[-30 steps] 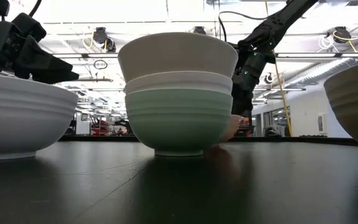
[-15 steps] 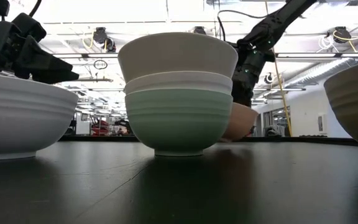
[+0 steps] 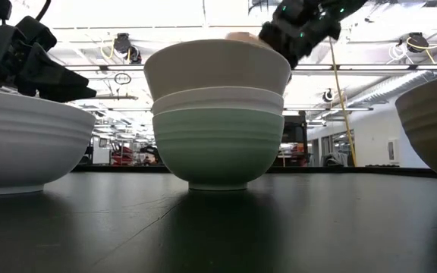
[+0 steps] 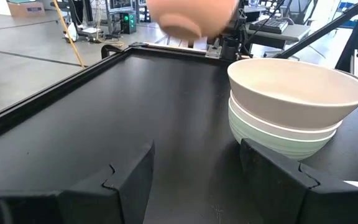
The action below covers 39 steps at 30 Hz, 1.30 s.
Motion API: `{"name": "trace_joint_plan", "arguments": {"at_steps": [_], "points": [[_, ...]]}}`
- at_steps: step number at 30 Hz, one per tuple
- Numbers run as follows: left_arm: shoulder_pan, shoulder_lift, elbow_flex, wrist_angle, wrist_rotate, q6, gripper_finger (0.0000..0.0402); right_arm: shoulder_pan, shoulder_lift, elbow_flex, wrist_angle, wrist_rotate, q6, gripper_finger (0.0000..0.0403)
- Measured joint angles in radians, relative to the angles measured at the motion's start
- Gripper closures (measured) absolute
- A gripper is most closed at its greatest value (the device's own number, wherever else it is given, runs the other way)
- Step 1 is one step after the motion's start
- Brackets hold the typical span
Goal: Nest bowls inside each other
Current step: Stack the orange bowl on the gray bowl
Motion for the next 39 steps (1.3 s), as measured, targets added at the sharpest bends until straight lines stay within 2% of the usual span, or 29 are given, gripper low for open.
{"name": "trace_joint_plan", "arguments": {"at_steps": [4, 8, 13, 19, 30, 39], "points": [[0.0, 0.0, 0.0, 0.0, 0.0, -0.002, 0.0163, 0.0, -0.082, -0.022, 0.021, -0.067, 0.018, 0.0402], [0.0, 0.0, 0.0, 0.0, 0.001, -0.003, 0.0163, 0.013, -0.18, -0.077, 0.017, -0.083, -0.005, 0.0402], [0.0, 0.0, 0.0, 0.0, 0.001, -0.003, 0.0163, 0.028, -0.305, -0.197, 0.047, -0.081, -0.003, 0.0402], [0.0, 0.0, 0.0, 0.0, -0.008, -0.006, 0.0163, 0.046, -0.441, -0.364, 0.193, -0.063, 0.069, 0.0402], [0.0, 0.0, 0.0, 0.0, -0.016, -0.034, 0.0163, 0.149, -0.571, -0.474, 0.209, -0.061, 0.077, 0.0403], [0.0, 0.0, 0.0, 0.0, -0.018, -0.028, 0.0163, 0.161, -0.62, -0.497, 0.172, -0.06, 0.098, 0.0403]]}}
